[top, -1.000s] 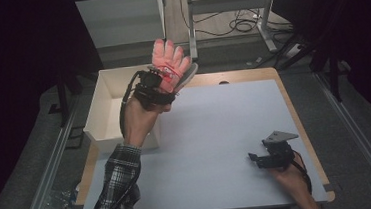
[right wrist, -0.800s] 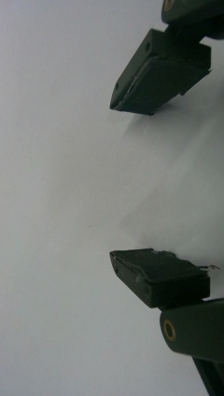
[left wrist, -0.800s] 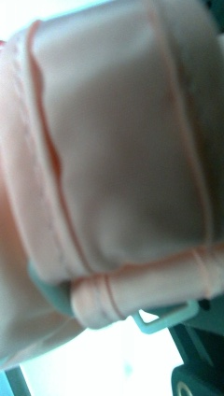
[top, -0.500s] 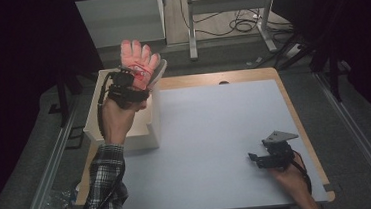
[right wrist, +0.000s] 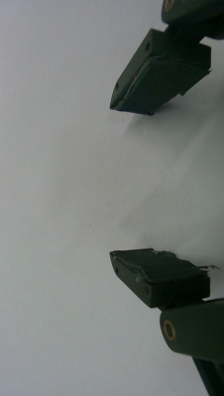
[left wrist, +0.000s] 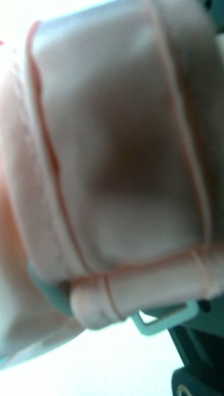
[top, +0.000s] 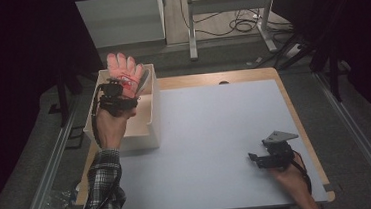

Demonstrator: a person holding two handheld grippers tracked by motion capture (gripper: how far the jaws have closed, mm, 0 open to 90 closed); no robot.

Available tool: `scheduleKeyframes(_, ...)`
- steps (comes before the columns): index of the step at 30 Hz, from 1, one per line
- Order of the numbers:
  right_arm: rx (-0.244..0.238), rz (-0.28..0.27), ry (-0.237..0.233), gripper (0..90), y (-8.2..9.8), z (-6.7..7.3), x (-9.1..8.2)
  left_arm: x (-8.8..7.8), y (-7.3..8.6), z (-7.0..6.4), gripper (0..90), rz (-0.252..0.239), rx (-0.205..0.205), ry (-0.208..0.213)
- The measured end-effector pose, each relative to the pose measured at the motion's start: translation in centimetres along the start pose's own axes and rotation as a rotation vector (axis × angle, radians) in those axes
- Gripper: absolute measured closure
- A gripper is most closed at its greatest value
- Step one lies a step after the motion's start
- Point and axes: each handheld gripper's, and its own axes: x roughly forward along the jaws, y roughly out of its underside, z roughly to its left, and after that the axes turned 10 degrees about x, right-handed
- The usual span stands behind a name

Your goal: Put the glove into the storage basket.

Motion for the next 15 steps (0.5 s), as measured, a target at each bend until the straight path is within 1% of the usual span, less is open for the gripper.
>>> scheduleKeyframes(5,0.0,0.0,0.0,23.0,0.0,0.0,0.0,2.3,1.2,-0.2,40.2,0.031,-0.024,-0.002)
scheduleKeyframes(6,0.0,0.0,0.0,23.0,0.0,0.0,0.0,2.7,1.3,-0.2,40.1,0.041,-0.018,-0.002)
scheduleKeyframes(7,0.0,0.0,0.0,23.0,0.0,0.0,0.0,3.1,1.5,-0.2,40.0,0.047,-0.024,-0.002)
scheduleKeyframes(11,0.0,0.0,0.0,23.0,0.0,0.0,0.0,4.4,1.7,-0.5,39.5,0.082,-0.025,-0.005)
scheduleKeyframes(12,0.0,0.0,0.0,23.0,0.0,0.0,0.0,4.6,1.7,-0.5,39.2,0.089,-0.018,-0.007)
scheduleKeyframes(15,0.0,0.0,0.0,23.1,0.0,0.0,0.0,5.3,1.6,-0.8,38.5,0.121,-0.022,-0.007)
